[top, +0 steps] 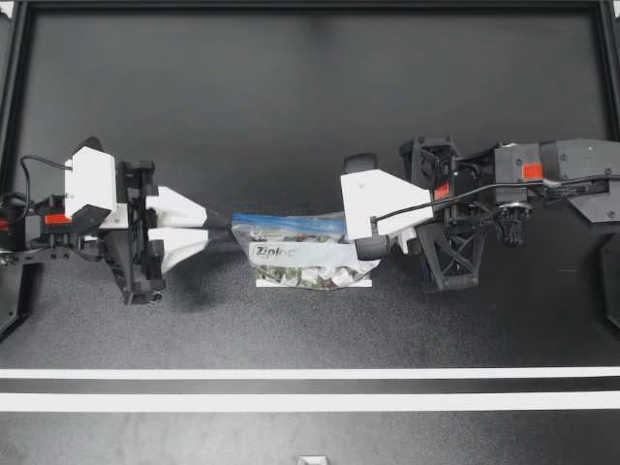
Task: Slide open the ziploc bag.
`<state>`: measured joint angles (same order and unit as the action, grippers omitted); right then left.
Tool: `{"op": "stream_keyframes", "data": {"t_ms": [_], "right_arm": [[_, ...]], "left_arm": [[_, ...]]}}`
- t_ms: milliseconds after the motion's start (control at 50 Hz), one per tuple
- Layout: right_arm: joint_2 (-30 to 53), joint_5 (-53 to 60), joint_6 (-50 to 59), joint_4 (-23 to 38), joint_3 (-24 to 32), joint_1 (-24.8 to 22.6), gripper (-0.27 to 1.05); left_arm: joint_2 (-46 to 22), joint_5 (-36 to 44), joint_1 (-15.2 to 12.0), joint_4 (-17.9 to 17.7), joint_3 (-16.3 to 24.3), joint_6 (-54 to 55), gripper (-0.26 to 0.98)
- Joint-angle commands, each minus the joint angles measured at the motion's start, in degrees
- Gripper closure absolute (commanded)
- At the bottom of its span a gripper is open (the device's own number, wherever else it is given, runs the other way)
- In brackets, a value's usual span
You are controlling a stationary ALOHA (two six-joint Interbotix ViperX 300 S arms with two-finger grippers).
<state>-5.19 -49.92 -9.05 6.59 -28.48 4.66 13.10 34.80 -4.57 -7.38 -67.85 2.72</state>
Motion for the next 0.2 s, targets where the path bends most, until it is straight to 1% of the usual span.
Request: {"op": "stream_keyframes", "data": {"t_ms": [0,60,180], "right_arm": [[-1.8,0.9,0.1,0.1,0.6,0.4,0.51],[-1.9,1.4,0.1,0.0,0.6,0.4,0.51],[-2.8,3.7,0.2,-0.1,0.3,0.4,0.51]], "left_arm": [[0.9,0.3,-0.2,0.3,0.7,0.1,0.34],[1.1,0.3,-0.2,0.3,0.8,0.0,0.34],[2.2,0.4,-0.2,1.8,1.1,0.0,0.34]]}}
